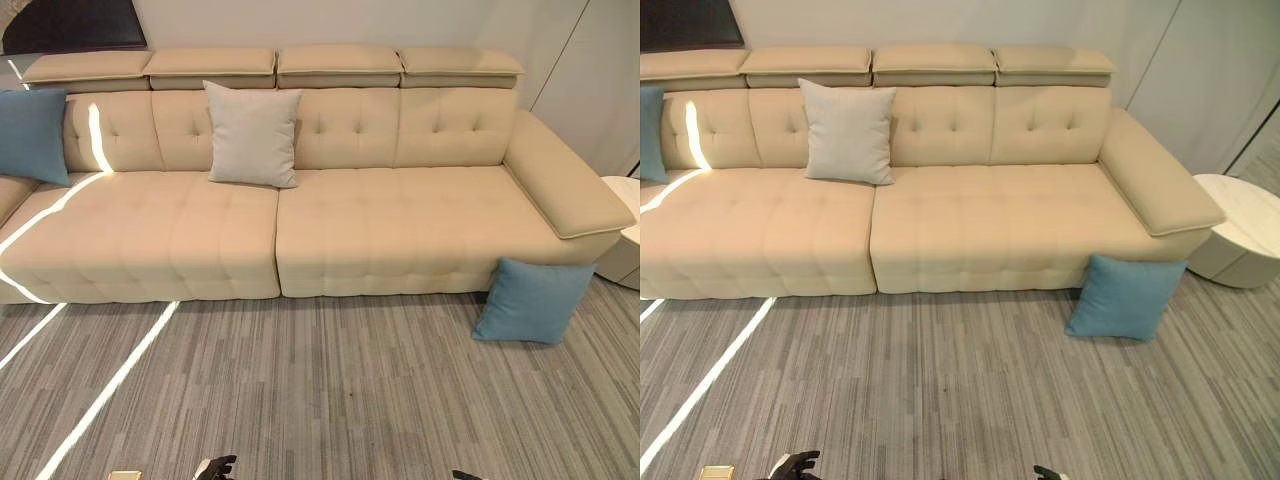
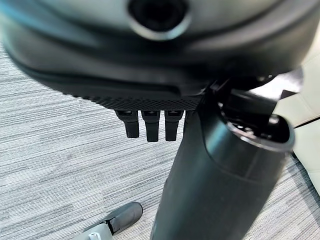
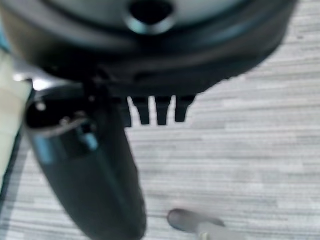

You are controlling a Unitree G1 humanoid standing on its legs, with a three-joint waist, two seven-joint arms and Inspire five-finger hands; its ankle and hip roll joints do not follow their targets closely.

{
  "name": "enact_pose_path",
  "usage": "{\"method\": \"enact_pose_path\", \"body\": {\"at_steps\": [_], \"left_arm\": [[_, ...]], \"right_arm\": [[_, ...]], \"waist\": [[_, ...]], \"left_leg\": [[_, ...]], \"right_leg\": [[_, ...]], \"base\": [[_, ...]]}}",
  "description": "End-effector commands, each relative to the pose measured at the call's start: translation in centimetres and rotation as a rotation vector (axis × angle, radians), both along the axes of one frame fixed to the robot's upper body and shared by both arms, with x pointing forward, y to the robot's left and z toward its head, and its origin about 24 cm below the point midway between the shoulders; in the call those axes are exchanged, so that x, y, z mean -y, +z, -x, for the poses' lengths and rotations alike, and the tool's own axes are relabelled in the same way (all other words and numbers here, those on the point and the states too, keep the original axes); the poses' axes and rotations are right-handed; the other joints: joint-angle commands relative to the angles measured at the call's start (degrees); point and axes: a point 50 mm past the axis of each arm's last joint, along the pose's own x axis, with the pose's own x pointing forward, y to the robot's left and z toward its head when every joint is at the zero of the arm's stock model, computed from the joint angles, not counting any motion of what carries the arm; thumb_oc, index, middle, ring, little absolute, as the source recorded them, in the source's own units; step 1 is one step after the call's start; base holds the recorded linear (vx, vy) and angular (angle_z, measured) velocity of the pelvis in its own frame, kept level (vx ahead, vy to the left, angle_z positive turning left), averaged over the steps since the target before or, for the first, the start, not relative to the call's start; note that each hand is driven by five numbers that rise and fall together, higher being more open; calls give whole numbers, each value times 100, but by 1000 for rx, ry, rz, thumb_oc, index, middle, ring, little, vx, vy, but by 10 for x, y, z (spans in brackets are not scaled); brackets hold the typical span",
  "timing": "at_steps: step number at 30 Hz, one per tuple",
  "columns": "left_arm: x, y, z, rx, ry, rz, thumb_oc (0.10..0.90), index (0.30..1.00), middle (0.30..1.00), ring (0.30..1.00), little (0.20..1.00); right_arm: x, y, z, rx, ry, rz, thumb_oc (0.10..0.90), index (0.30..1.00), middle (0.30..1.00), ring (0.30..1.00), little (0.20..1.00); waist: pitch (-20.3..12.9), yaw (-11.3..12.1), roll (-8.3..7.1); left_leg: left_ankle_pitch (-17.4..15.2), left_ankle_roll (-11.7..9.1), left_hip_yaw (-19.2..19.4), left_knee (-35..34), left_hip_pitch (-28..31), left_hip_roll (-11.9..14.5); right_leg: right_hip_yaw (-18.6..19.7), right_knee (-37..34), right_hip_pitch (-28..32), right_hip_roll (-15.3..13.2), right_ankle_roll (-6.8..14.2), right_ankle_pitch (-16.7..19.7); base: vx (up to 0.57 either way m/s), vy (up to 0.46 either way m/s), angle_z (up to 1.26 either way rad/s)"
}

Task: Pick up all the scattered cushions and arrange them neatly on the sofa.

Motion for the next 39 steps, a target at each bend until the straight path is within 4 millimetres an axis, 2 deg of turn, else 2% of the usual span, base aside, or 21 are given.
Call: {"method": "enact_pose_path", "body": {"at_steps": [1,9,17,19,20,21,23,24,26,31,34,36,37,39], "left_arm": [[-1,3,-16,24,-71,-29,800,900,900,900,900],[-3,4,-18,26,-74,-44,800,900,900,900,900],[2,4,-22,33,-111,-35,800,900,900,900,900],[6,6,-29,54,-120,-25,800,900,900,900,900],[6,6,-29,54,-120,-25,800,900,900,900,900],[8,8,-37,84,-118,-20,800,900,900,900,900],[11,11,-47,118,-121,-15,800,900,900,900,900],[11,12,-49,126,-113,-11,800,900,900,900,900],[12,12,-49,125,-112,-9,800,900,900,900,900],[11,11,-48,109,-152,-19,800,900,900,900,900],[5,14,-54,126,-163,-40,800,900,900,900,900],[3,15,-55,130,-162,-47,800,900,900,900,900],[-2,17,-56,135,-148,-57,800,900,900,900,900],[-7,16,-52,122,-133,-64,800,900,900,900,900]], "right_arm": [[13,6,-15,33,6,64,800,900,900,900,900],[11,5,-15,29,11,60,800,900,900,900,900],[11,4,-9,15,-15,47,800,900,900,900,900],[12,4,-7,10,-26,46,800,900,900,900,900],[12,4,-7,10,-26,46,800,900,900,900,900],[15,5,-10,17,-34,57,800,900,900,900,900],[17,7,-14,27,-34,69,800,900,900,900,900],[18,7,-14,29,-36,70,800,900,900,900,900],[18,7,-12,23,-41,70,800,900,900,900,900],[18,6,-10,0,-27,69,800,900,900,900,900],[12,6,-20,13,8,63,800,900,900,900,900],[10,6,-23,19,20,60,800,900,900,900,900],[9,8,-29,35,38,65,800,900,900,900,900],[11,8,-28,32,50,78,800,900,900,900,900]], "waist": [[-95,-9,-30],[-80,-27,-31],[-34,-167,11],[37,-211,-21],[37,-211,-21],[158,-191,-52],[207,-150,-76],[199,-147,-80],[160,-215,-69],[246,-308,-50],[380,-285,-79],[424,-241,-80],[502,-96,-65],[500,60,-39]], "left_leg": [[-654,-239,326,39,256,167],[-656,-252,330,39,255,186],[-655,-238,432,39,320,226],[-800,-227,454,521,150,235],[-801,-227,454,522,149,235],[-819,-257,217,951,-86,200],[-741,-323,-319,1218,-398,68],[-811,-310,-539,1203,-435,16],[-919,-245,-572,1041,-389,5],[-940,-18,-208,827,-364,-59],[-897,92,19,768,-478,-79],[-882,111,122,764,-513,-62],[-852,99,334,734,-537,14],[-788,73,602,692,-520,130]], "right_leg": [[200,27,52,-378,757,-483],[229,27,29,-365,740,-495],[507,27,-30,-275,688,-498],[691,43,-61,-255,636,-482],[691,43,-61,-255,636,-482],[854,88,-132,-227,601,-461],[988,174,-329,-220,577,-414],[1062,221,-406,-220,579,-399],[1138,298,-524,-237,610,-377],[1430,639,-941,-324,782,-282],[1626,887,-1326,-308,927,-139],[1554,981,-1456,-308,960,-131],[820,1171,-1582,-475,951,-184],[-403,1473,-1355,-696,755,-550]], "base": [[0,0,0],[-1,-9,0],[-5,-35,-10],[-31,-15,-31],[-92,-1,-31],[-126,9,-23],[-136,31,-39],[-51,32,-63],[18,82,-60],[-35,180,-40],[-139,137,-67],[-125,73,-66],[-110,45,-91],[-103,22,-127]]}}
